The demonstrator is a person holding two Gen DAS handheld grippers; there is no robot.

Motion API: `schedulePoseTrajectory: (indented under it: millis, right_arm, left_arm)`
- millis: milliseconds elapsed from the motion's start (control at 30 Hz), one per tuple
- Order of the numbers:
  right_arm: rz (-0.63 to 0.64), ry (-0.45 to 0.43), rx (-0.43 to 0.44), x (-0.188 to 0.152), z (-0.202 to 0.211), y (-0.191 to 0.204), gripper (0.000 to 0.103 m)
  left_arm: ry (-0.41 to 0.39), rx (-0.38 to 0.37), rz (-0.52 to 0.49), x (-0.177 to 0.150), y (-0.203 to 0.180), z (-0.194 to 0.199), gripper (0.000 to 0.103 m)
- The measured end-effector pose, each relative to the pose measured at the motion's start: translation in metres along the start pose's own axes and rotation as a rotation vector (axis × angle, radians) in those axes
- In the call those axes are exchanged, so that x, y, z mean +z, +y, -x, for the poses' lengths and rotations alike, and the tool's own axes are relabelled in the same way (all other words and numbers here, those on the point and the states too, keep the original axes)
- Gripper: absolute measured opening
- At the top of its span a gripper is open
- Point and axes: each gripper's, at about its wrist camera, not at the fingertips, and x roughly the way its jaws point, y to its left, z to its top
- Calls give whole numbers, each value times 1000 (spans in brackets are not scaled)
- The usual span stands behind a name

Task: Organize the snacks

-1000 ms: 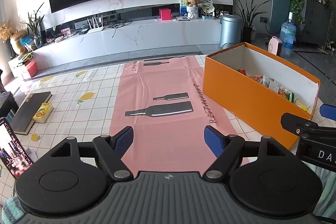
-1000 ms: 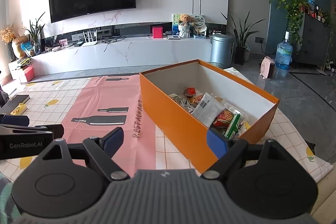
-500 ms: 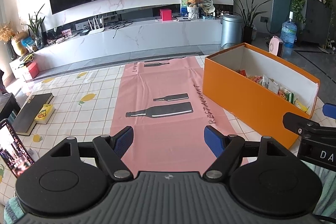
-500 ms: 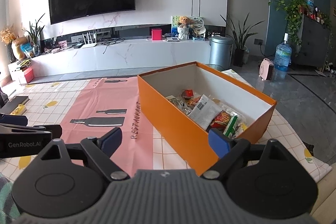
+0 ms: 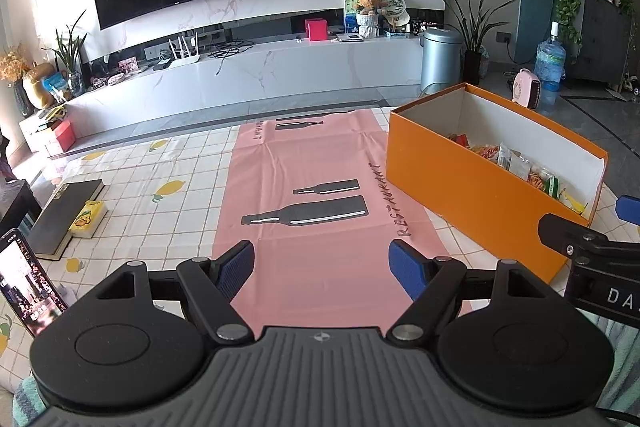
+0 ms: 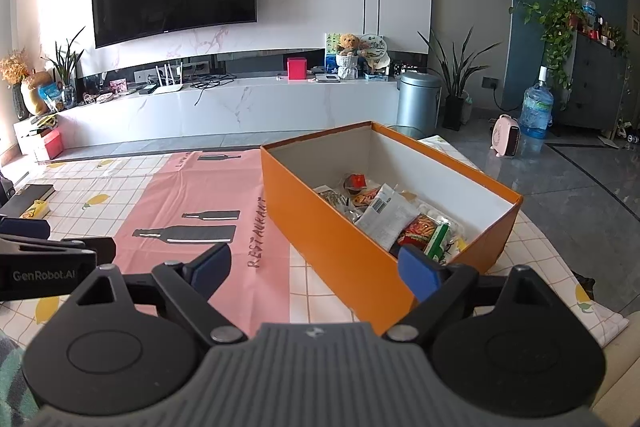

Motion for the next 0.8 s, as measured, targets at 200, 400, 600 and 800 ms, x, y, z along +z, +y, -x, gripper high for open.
schedulePoseTrajectory:
  millis: [200, 400, 600, 800]
  right_arm:
    - [4, -6, -2, 1, 2, 1, 89]
    - [14, -10, 1, 1, 5, 4, 90]
    - [26, -12, 2, 1, 8, 7, 91]
    - [36, -17, 3, 2, 11, 9, 92]
  left_arm:
    - [-5, 7, 1, 1, 1, 3, 90]
    - [-11, 13, -4, 1, 1, 6, 90]
    - [-16, 20, -16, 2, 1, 9, 90]
    - [-27, 17, -6, 2, 4, 11, 90]
